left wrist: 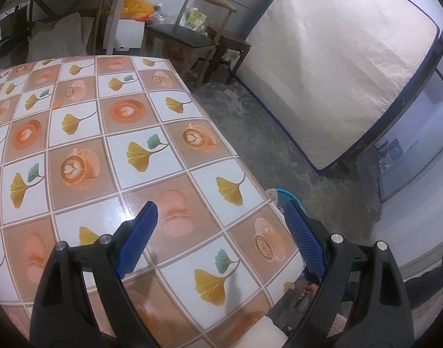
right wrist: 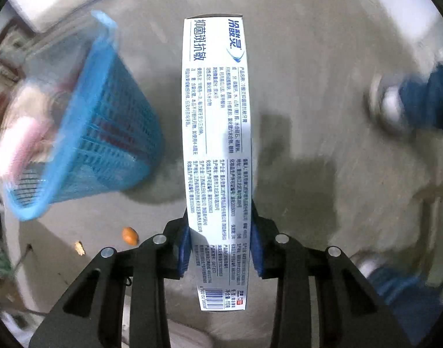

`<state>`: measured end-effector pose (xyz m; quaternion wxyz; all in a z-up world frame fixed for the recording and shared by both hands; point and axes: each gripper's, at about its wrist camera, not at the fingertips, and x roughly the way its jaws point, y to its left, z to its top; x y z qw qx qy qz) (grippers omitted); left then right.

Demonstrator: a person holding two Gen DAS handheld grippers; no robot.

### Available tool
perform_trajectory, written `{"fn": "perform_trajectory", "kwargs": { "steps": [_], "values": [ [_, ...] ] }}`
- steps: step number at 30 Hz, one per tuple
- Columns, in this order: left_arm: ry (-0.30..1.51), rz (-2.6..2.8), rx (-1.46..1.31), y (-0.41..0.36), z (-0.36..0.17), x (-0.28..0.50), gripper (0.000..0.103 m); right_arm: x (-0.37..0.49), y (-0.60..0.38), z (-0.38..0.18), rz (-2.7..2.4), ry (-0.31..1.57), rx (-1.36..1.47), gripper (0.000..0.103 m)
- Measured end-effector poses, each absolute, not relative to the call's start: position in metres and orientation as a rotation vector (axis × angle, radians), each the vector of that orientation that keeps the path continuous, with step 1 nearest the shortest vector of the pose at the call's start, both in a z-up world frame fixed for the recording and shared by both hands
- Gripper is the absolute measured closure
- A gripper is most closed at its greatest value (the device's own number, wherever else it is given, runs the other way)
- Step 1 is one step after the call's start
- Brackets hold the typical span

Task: Collect trash

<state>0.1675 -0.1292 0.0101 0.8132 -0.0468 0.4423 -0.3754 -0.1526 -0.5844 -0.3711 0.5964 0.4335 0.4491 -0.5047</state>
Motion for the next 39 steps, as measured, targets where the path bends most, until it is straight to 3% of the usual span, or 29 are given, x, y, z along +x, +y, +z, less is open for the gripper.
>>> {"fn": "perform_trajectory", "kwargs": {
  "steps": [6,9,21,25,39],
  "values": [
    [0.917,-0.829,-0.092,-0.121,0.009,0.166,0.018,-0.087,-0.561,-0.239,-1.009,0.922,0.568,0.07],
    [0.914,-0.835,-0.092,-0.117,0.007,0.164,0.018,-0.035,-0.572,-0.223,-0.892,0.931,0.518,0.07],
    [0.905,-0.799,-0.109,-0.094,0.007,0.163,0.018,0.071,-0.629,-0.287,-0.808,1.279,0.422,0.067],
    [0.895,-0.807,-0.116,-0.093,0.009,0.162,0.018,0.054,-0.619,-0.277,-0.825,1.257,0.412,0.052],
    [0.869,-0.768,-0.062,-0.086,0.012,0.121,0.018,-0.044,-0.541,-0.177,-0.745,1.035,0.549,0.049]
  ]
}}
